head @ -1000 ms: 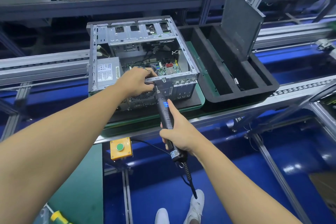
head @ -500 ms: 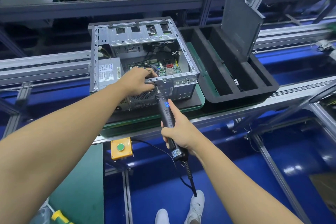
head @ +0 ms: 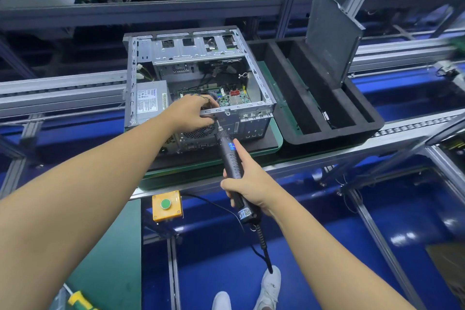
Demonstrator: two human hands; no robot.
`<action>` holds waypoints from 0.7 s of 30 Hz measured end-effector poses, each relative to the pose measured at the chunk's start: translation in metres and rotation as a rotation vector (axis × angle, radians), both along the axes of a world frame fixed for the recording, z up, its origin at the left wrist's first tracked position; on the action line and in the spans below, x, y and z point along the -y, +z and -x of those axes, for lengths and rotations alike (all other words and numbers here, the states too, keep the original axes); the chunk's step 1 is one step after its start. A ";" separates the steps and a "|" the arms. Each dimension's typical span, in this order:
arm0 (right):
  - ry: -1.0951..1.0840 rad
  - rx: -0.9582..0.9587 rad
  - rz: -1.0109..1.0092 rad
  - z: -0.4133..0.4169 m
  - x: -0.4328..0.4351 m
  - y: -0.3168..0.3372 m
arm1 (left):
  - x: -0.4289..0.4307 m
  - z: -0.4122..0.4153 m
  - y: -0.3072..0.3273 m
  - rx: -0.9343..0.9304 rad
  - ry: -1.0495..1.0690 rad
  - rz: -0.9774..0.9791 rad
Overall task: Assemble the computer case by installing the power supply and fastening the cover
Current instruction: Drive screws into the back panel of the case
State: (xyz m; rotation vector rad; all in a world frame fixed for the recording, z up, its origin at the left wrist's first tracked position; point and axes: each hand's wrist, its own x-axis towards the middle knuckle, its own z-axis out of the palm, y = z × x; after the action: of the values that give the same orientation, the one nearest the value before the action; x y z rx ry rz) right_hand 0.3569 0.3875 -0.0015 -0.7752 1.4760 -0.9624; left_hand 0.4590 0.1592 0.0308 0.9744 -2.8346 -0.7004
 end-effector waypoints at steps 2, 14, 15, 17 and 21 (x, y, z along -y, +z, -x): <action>0.012 -0.035 -0.005 0.000 0.000 0.002 | 0.001 0.001 0.000 -0.022 0.016 -0.059; 0.149 -0.386 -0.035 0.002 -0.001 0.016 | 0.018 -0.001 0.005 -0.065 0.118 -0.297; 0.138 -0.368 -0.035 0.002 -0.001 0.016 | 0.020 -0.002 0.006 -0.051 0.106 -0.324; 0.122 -0.326 -0.039 0.001 -0.003 0.018 | 0.022 -0.003 0.010 -0.015 0.093 -0.374; 0.127 -0.313 -0.047 0.001 -0.004 0.020 | 0.029 0.001 0.015 0.005 0.200 -0.525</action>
State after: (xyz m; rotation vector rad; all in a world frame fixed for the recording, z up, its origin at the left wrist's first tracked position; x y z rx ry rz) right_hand 0.3556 0.3915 0.0190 -1.0071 1.6882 -0.7306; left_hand 0.4583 0.1298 0.0456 1.2937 -2.5464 -1.4518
